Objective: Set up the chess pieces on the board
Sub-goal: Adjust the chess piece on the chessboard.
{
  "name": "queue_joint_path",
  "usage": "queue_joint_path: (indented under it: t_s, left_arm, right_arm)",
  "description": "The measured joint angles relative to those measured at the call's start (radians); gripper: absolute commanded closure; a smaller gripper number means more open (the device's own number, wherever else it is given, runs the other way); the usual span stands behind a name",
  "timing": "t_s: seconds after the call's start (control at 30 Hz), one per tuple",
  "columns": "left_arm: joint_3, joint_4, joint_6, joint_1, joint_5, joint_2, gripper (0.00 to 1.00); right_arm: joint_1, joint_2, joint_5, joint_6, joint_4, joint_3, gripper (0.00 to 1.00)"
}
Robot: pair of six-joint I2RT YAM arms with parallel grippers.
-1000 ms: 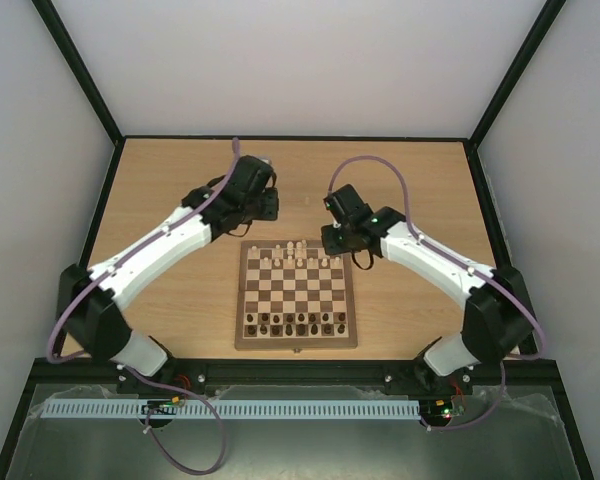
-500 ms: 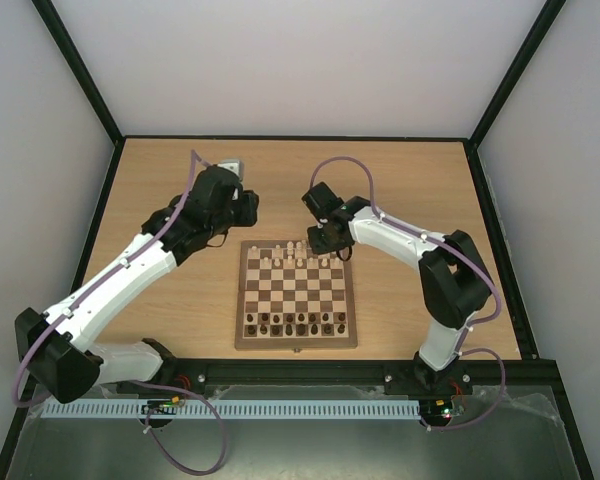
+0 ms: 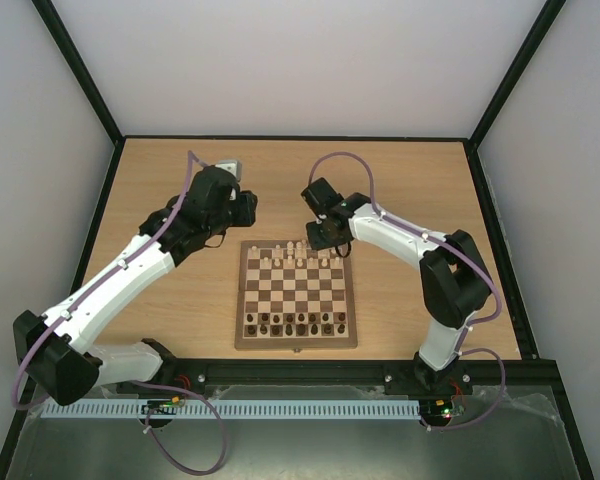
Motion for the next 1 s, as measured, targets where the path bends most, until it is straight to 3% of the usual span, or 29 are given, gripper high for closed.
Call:
queue_joint_path:
  t_s: [0.2, 1.0]
  left_arm:
    - [0.000, 0.000, 0.000, 0.002, 0.000, -0.003, 0.55]
    - [-0.013, 0.000, 0.001, 0.005, 0.003, -0.004, 0.57]
  right_arm:
    - [0.000, 0.004, -0.022, -0.005, -0.003, 0.066, 0.66]
    - [0.026, 0.076, -0.084, -0.031, -0.004, 0.100, 0.67]
